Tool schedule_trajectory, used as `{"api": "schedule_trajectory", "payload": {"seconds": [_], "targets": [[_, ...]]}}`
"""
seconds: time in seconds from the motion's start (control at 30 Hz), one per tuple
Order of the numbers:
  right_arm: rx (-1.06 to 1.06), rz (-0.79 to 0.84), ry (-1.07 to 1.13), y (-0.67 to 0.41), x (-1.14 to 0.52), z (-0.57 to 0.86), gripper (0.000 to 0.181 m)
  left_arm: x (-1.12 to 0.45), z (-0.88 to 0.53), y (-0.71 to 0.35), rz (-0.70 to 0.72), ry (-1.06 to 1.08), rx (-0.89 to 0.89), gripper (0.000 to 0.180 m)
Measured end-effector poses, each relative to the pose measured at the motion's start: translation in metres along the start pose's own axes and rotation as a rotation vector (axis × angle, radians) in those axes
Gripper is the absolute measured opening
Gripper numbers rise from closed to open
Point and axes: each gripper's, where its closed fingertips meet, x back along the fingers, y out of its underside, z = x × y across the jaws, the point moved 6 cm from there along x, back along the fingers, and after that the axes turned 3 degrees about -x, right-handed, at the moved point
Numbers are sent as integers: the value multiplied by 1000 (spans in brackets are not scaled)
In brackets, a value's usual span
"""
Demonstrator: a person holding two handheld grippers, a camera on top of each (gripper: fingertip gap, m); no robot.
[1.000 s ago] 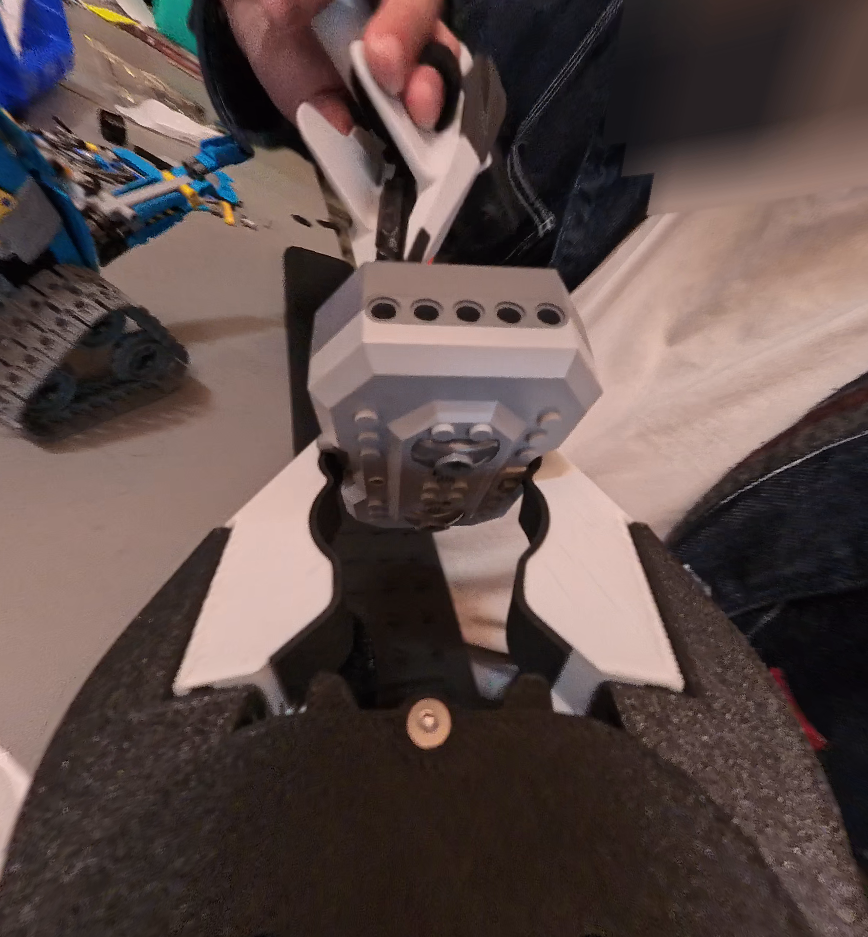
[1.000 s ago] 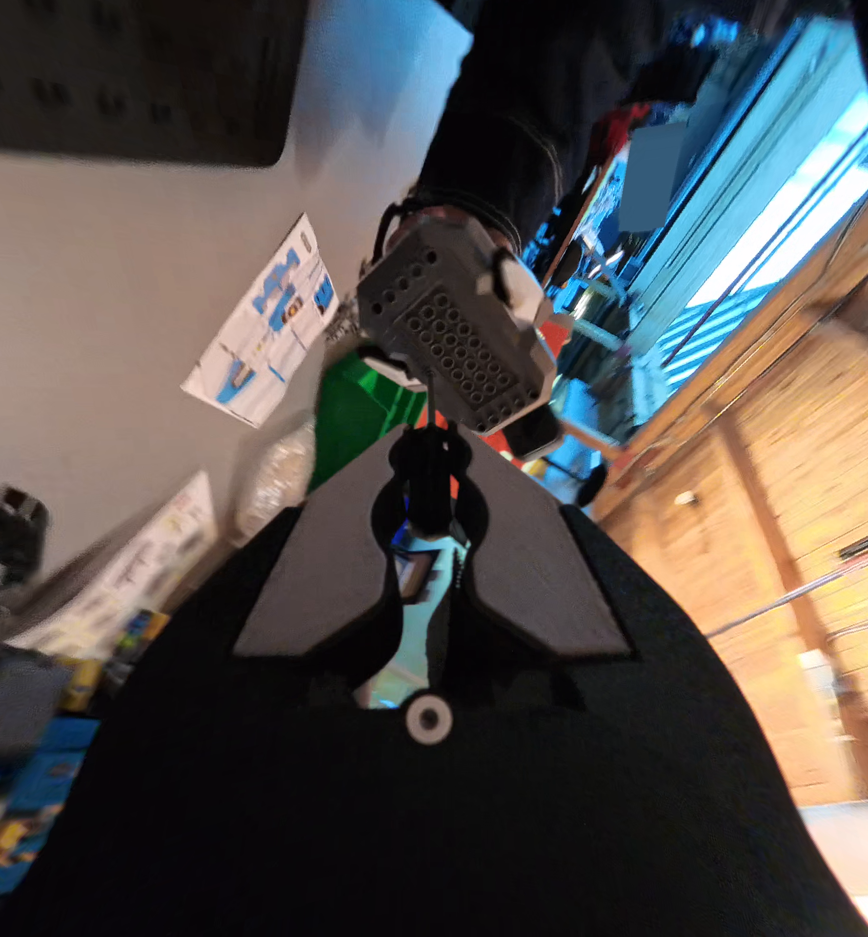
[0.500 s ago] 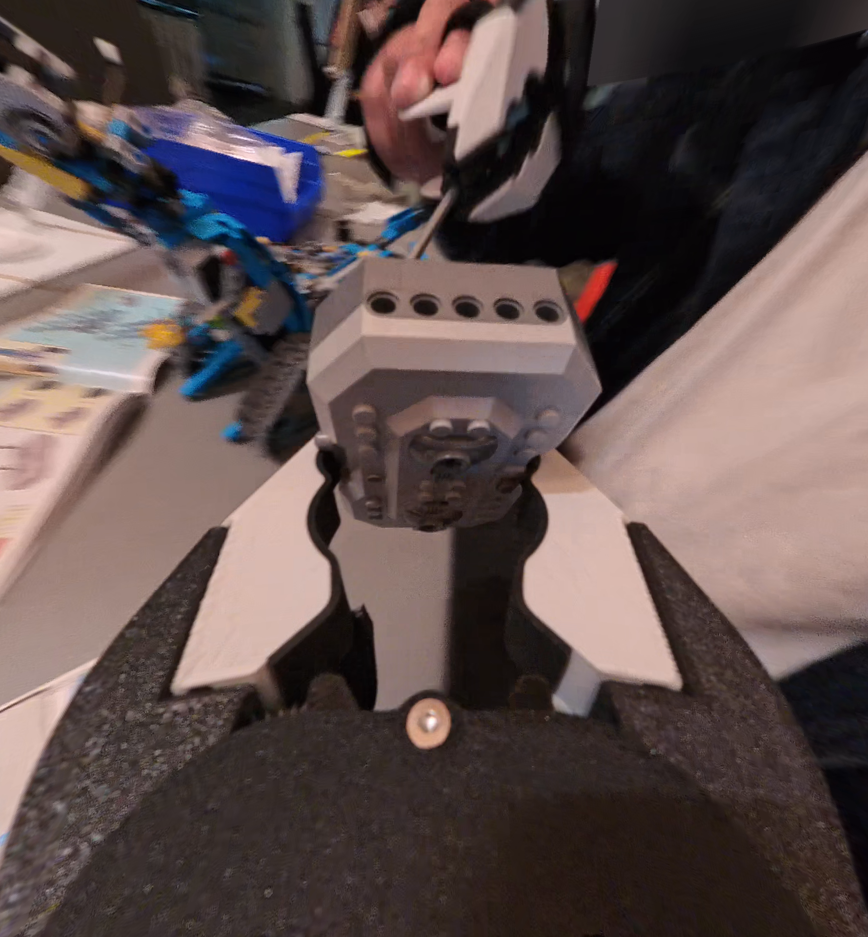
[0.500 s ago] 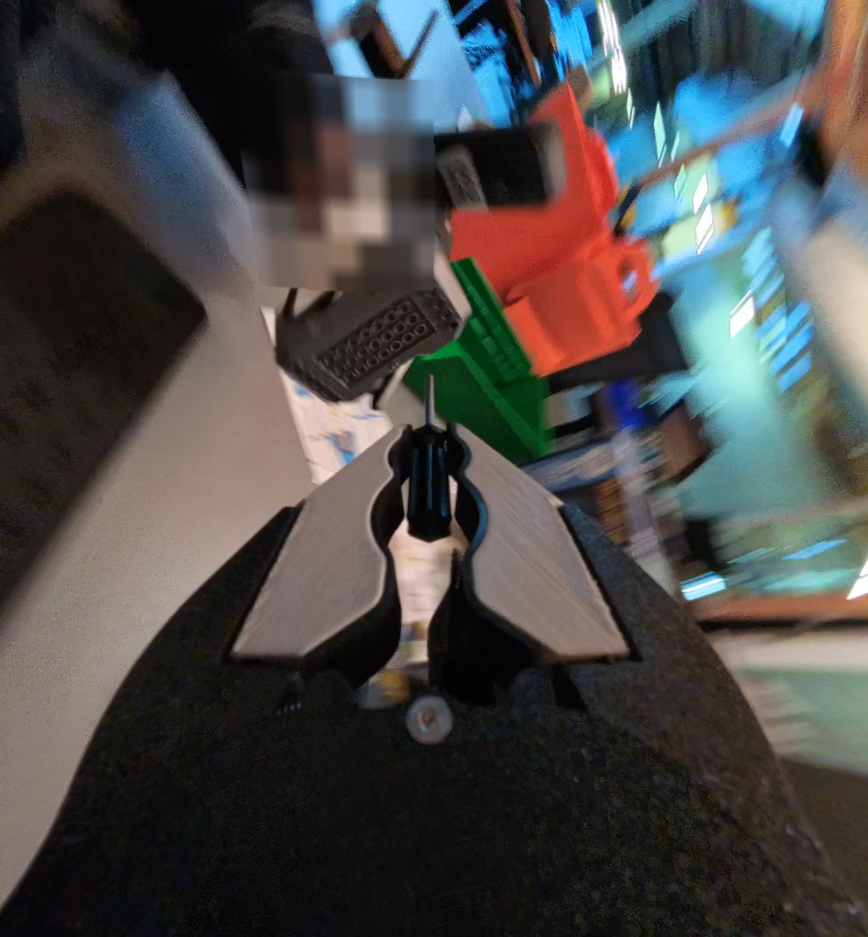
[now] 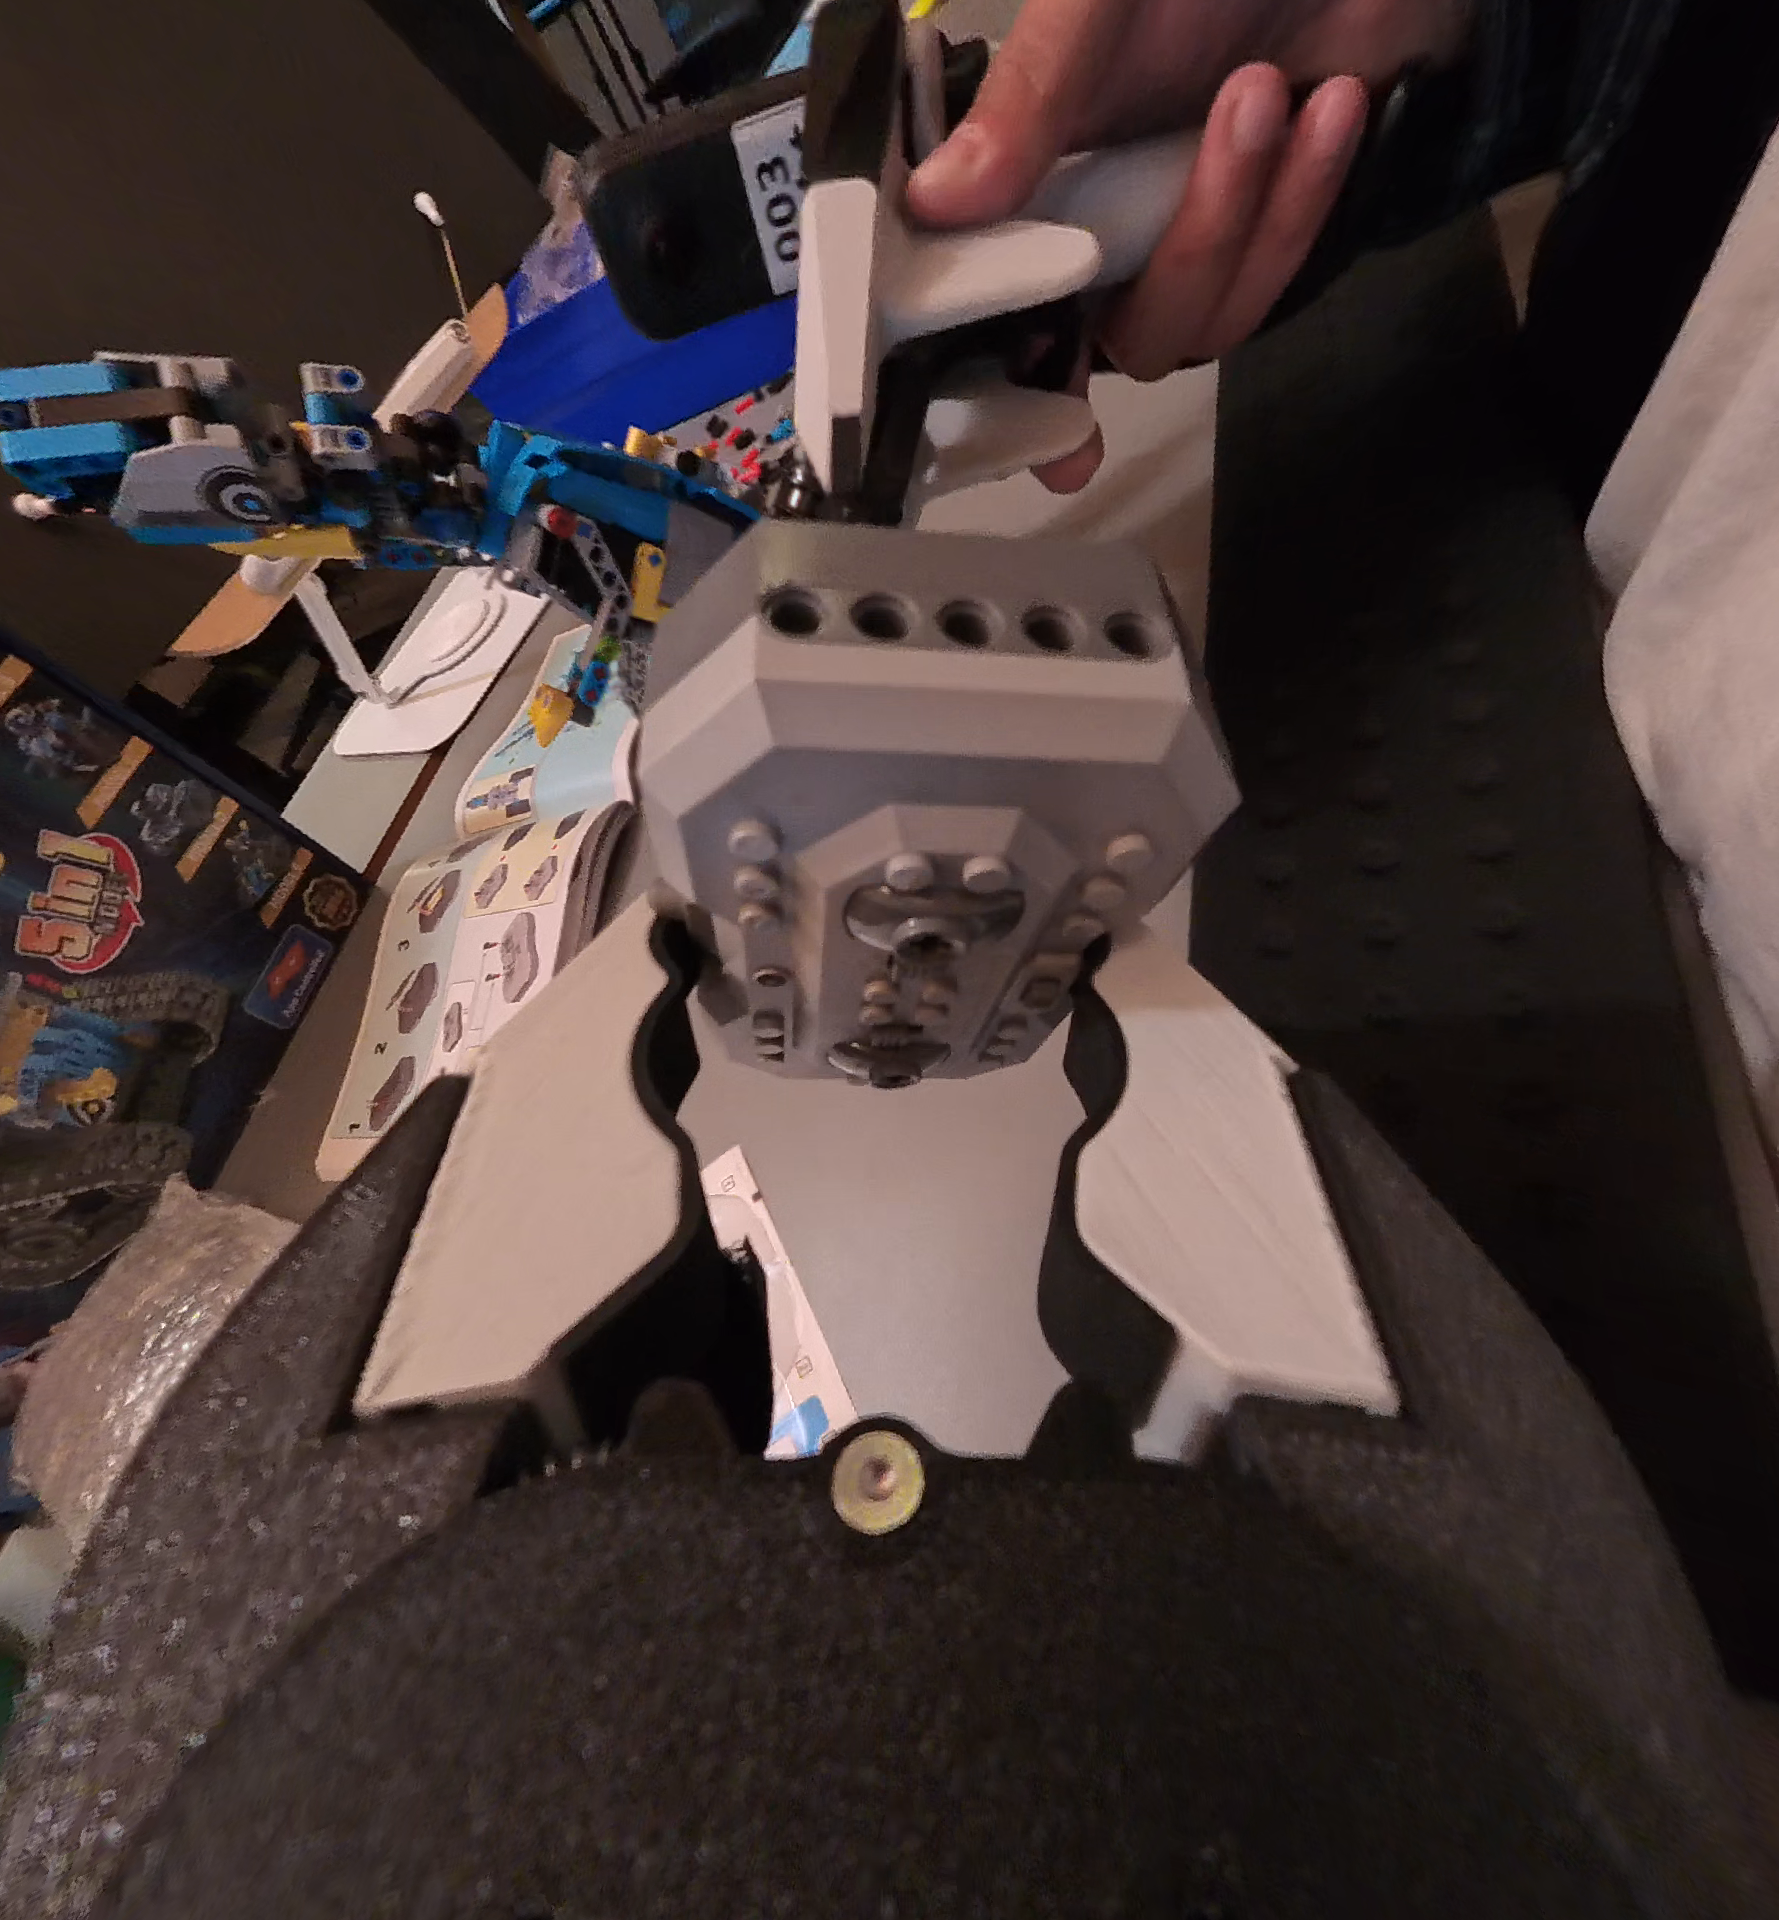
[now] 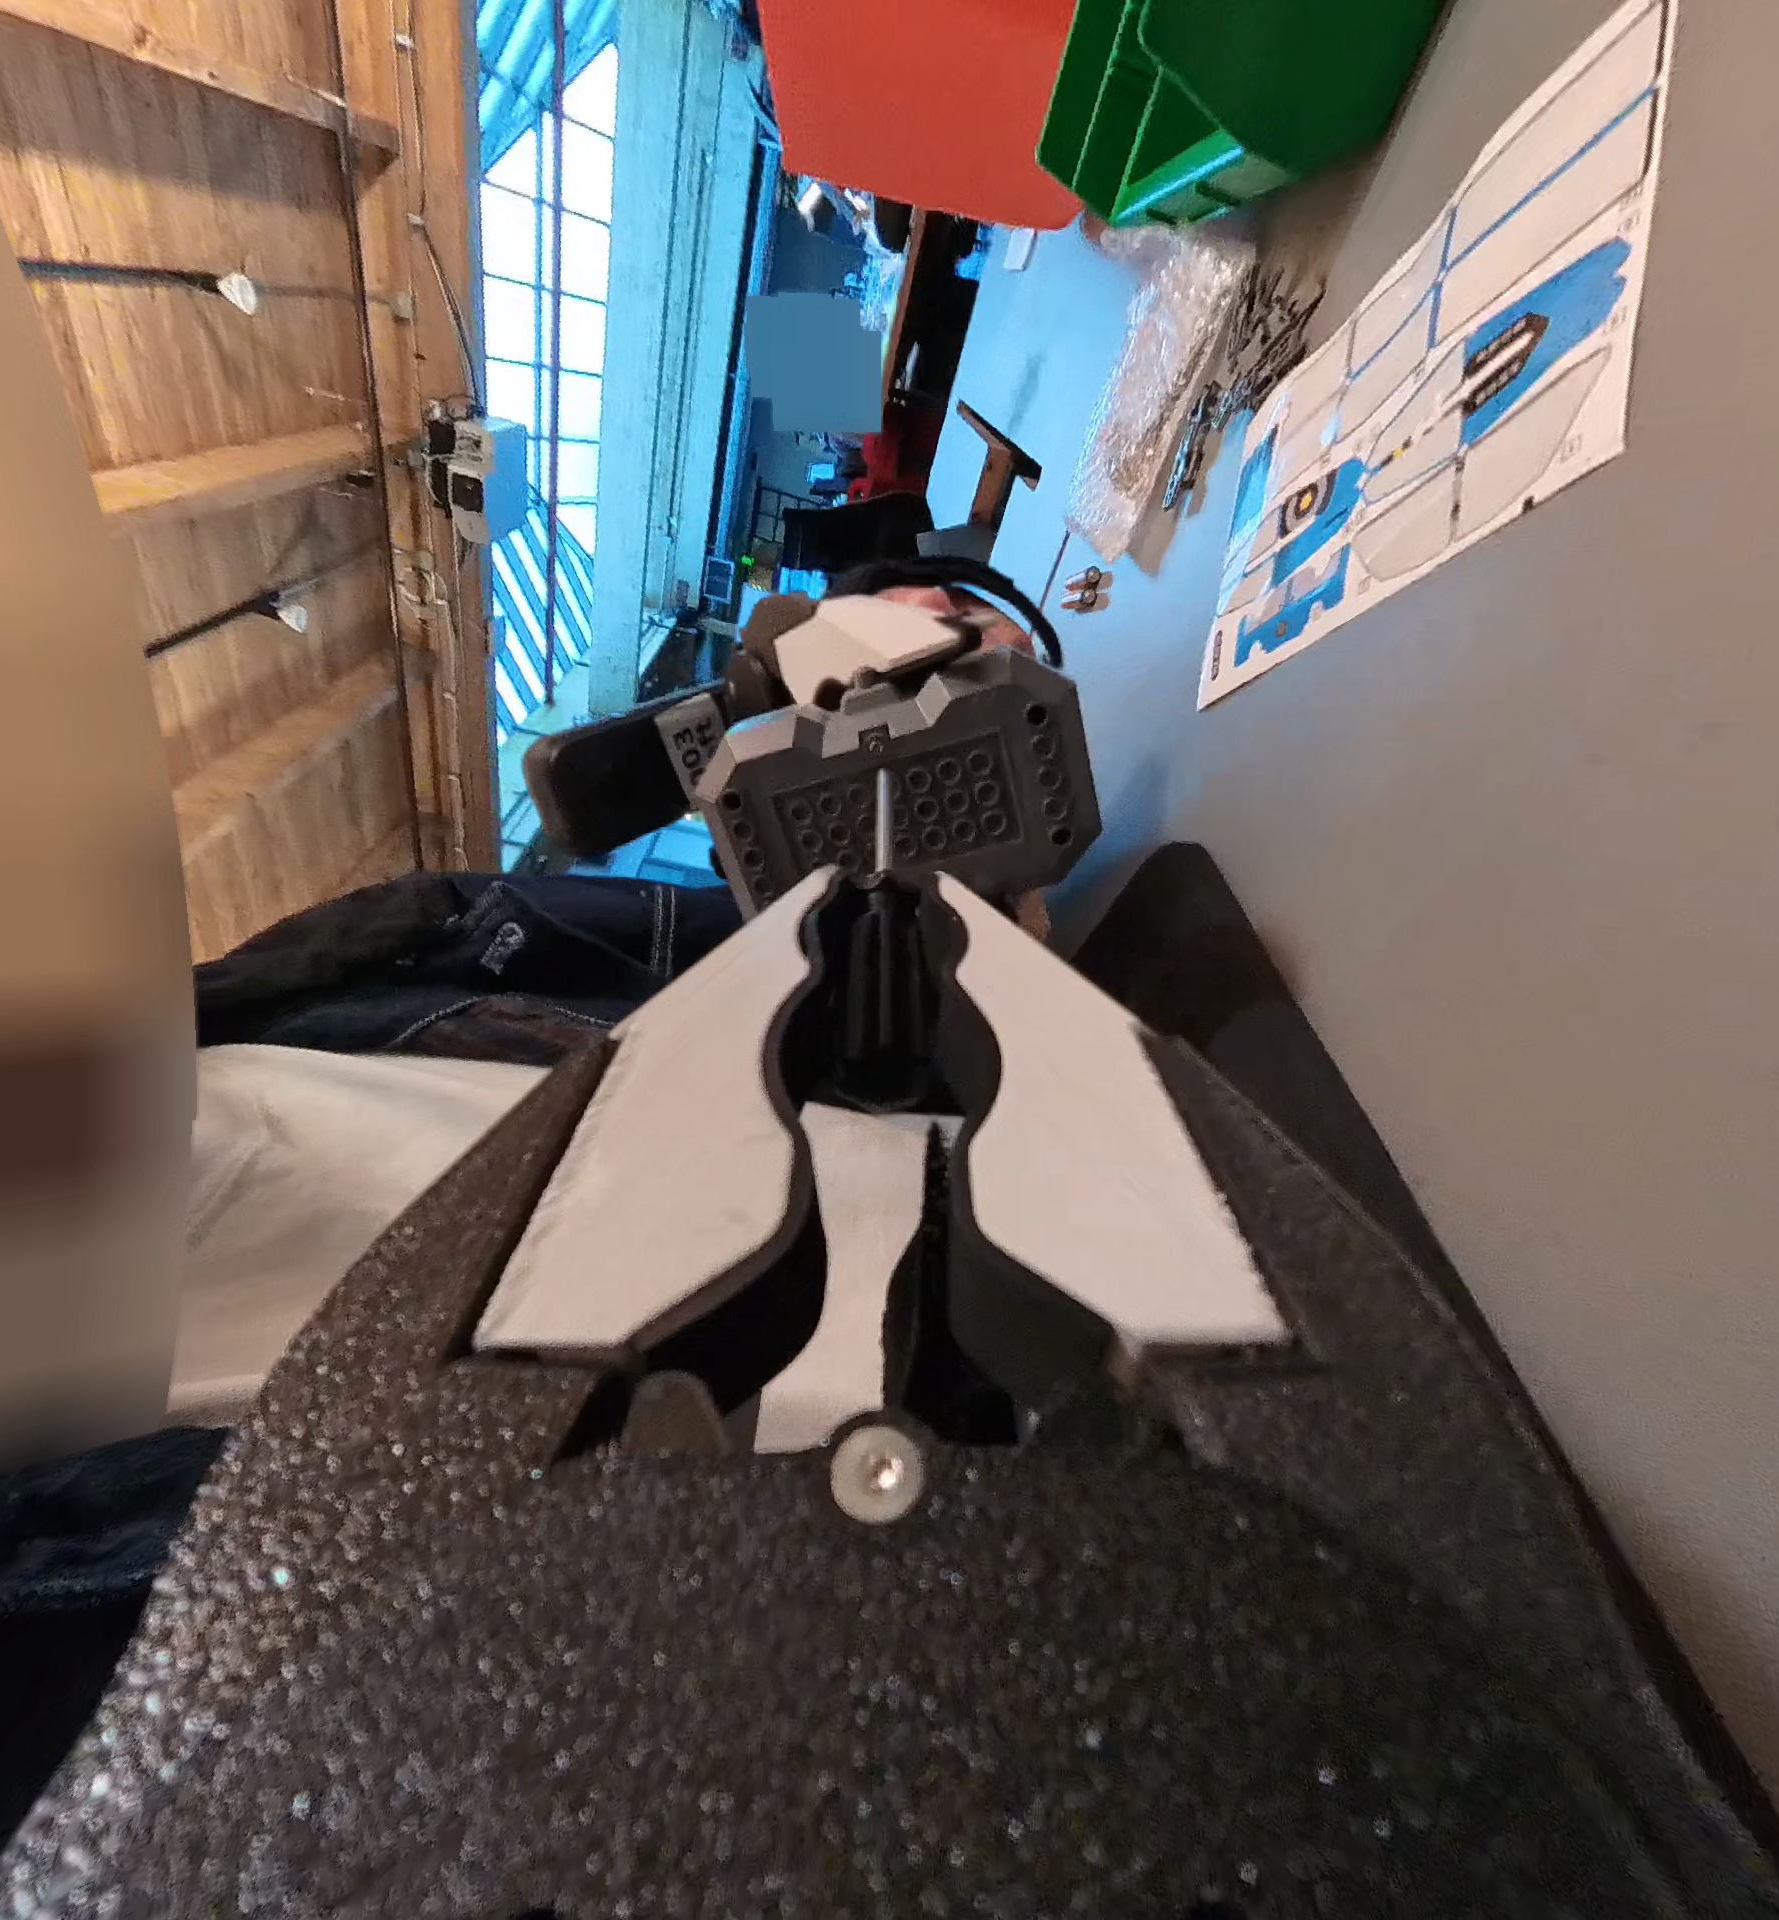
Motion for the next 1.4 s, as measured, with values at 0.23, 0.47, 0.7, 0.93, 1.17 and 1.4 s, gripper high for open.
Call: {"api": "schedule_trajectory", "payload": {"seconds": [0.23,0.47,0.7,0.93,1.17,1.4], "targets": [[-12,-42,16,1,-5,0,11,-3,5,-1,-10,18,-36,70],[-5,-45,15,1,-6,-1,11,-2,5,-1,-14,22,-41,70],[-1,-43,20,1,-5,-1,11,-3,7,-1,-18,28,-45,70],[-3,-44,26,1,-4,0,11,-5,8,-2,-25,37,-50,70],[-4,-48,30,3,-4,-1,11,-5,9,-1,-35,44,-60,70],[48,-65,65,4,-4,0,11,-6,13,0,-50,80,-39,69]]}}
